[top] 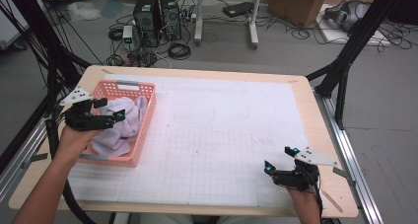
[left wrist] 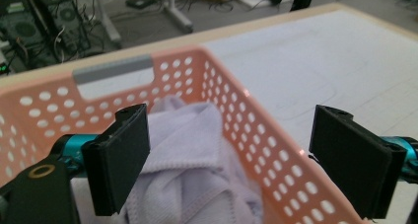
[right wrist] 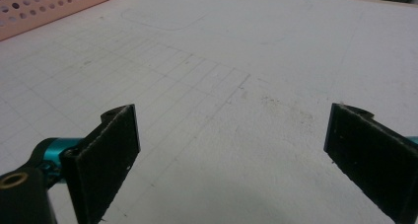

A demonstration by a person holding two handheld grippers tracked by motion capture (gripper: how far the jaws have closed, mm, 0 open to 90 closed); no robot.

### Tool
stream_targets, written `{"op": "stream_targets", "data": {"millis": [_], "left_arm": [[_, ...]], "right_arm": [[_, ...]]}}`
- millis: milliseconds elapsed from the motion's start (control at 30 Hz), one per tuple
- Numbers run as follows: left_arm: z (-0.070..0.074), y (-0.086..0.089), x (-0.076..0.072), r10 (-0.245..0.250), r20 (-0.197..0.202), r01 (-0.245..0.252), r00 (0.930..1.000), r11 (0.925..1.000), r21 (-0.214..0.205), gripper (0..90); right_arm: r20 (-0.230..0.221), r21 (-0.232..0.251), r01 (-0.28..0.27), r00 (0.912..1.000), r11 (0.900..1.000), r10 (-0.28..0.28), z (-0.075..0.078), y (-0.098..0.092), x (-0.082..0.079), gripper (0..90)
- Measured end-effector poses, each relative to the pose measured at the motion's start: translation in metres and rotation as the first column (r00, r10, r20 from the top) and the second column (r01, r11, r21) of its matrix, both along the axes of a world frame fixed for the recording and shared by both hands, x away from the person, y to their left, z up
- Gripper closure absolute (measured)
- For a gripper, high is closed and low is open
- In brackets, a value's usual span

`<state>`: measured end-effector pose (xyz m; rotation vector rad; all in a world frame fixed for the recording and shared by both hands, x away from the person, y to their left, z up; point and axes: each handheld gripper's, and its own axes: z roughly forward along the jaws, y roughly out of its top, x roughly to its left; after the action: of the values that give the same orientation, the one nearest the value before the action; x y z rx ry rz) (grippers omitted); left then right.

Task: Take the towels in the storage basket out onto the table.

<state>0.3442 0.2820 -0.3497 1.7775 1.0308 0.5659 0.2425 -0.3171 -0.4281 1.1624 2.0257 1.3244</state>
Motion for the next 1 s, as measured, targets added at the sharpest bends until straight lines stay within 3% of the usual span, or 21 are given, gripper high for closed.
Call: {"op": "stream_targets", "data": {"millis": [133, 167, 200, 233, 267, 300, 333, 400, 433, 467, 533, 567, 667, 867, 933, 967, 1000], "left_arm": [[-0.012, 0.003, 0.009, 0.053, -0.068, -0.051, 0.9963, 0.9982, 0.033, 16.6], [-0.018, 0.004, 0.013, 0.074, -0.104, -0.069, 0.9918, 0.9963, 0.051, 16.6], [-0.018, 0.004, 0.013, 0.074, -0.104, -0.069, 0.9918, 0.9963, 0.051, 16.6], [-0.024, 0.002, 0.017, 0.085, -0.144, -0.073, 0.9860, 0.9938, 0.083, 16.6], [-0.024, 0.002, 0.017, 0.085, -0.144, -0.073, 0.9860, 0.9938, 0.083, 16.6], [-0.030, 0.000, 0.021, 0.095, -0.172, -0.076, 0.9806, 0.9906, 0.113, 16.3], [-0.030, 0.000, 0.021, 0.095, -0.172, -0.076, 0.9806, 0.9906, 0.113, 15.8], [-0.035, -0.001, 0.025, 0.110, -0.198, -0.082, 0.9740, 0.9859, 0.146, 15.5], [-0.041, -0.004, 0.031, 0.151, -0.239, -0.105, 0.9593, 0.9753, 0.194, 15.4], [-0.041, -0.004, 0.031, 0.151, -0.239, -0.105, 0.9593, 0.9753, 0.194, 14.8], [-0.050, -0.005, 0.038, 0.173, -0.298, -0.100, 0.9386, 0.9640, 0.247, 10.3], [-0.050, -0.005, 0.038, 0.173, -0.298, -0.100, 0.9386, 0.9640, 0.247, 8.3], [-0.061, -0.008, 0.045, 0.222, -0.346, -0.121, 0.9118, 0.9493, 0.290, 1.7], [-0.066, -0.012, 0.050, 0.236, -0.353, -0.122, 0.9053, 0.9403, 0.318, 1.7], [-0.070, -0.016, 0.052, 0.252, -0.344, -0.121, 0.9046, 0.9259, 0.358, 1.7], [-0.070, -0.016, 0.052, 0.252, -0.344, -0.121, 0.9046, 0.9259, 0.358, 1.7], [-0.071, -0.019, 0.052, 0.257, -0.338, -0.117, 0.9052, 0.9160, 0.384, 1.7]], "right_arm": [[0.000, -0.003, -0.002, 1.0000, 1.0000, 0.002, 0.000, 0.000, 0.000, 5.4], [-0.003, -0.005, -0.003, 1.0000, 1.0000, 0.003, 0.000, 0.000, 0.000, 5.5], [-0.002, -0.006, -0.002, 1.0000, 1.0000, 0.002, -0.001, 0.000, 0.000, 5.4], [-0.005, -0.009, -0.004, 1.0000, 1.0000, 0.004, -0.001, 0.000, 0.000, 5.4], [-0.005, -0.009, -0.004, 1.0000, 1.0000, 0.004, -0.001, 0.000, 0.000, 5.4], [-0.010, -0.015, -0.007, 0.9999, 0.9999, 0.007, -0.001, 0.000, 0.000, 5.4], [-0.007, -0.017, -0.007, 0.9999, 0.9998, 0.007, -0.001, 0.001, 0.000, 5.4], [-0.009, -0.021, -0.007, 0.9999, 0.9998, 0.007, -0.001, 0.002, 0.000, 5.4], [-0.001, -0.027, -0.011, 0.9999, 0.9996, 0.011, -0.001, 0.002, 0.001, 5.4], [0.001, -0.029, -0.015, 0.9999, 0.9995, 0.015, -0.001, 0.003, 0.001, 5.4], [-0.004, -0.025, -0.014, 0.9999, 0.9996, 0.014, -0.001, 0.004, 0.000, 5.4], [-0.004, -0.025, -0.014, 0.9999, 0.9996, 0.014, -0.001, 0.004, 0.000, 5.4], [0.001, -0.023, -0.018, 0.9998, 0.9996, 0.018, -0.001, 0.003, 0.000, 5.4], [0.000, -0.018, -0.017, 0.9999, 0.9997, 0.017, -0.001, 0.002, 0.000, 5.4], [-0.003, -0.014, -0.017, 0.9999, 0.9998, 0.017, -0.001, 0.003, -0.001, 5.4], [-0.003, -0.014, -0.017, 0.9999, 0.9998, 0.017, -0.001, 0.003, -0.001, 5.4], [0.003, -0.007, -0.021, 0.9998, 0.9998, 0.021, -0.001, 0.002, -0.001, 5.4]]}}
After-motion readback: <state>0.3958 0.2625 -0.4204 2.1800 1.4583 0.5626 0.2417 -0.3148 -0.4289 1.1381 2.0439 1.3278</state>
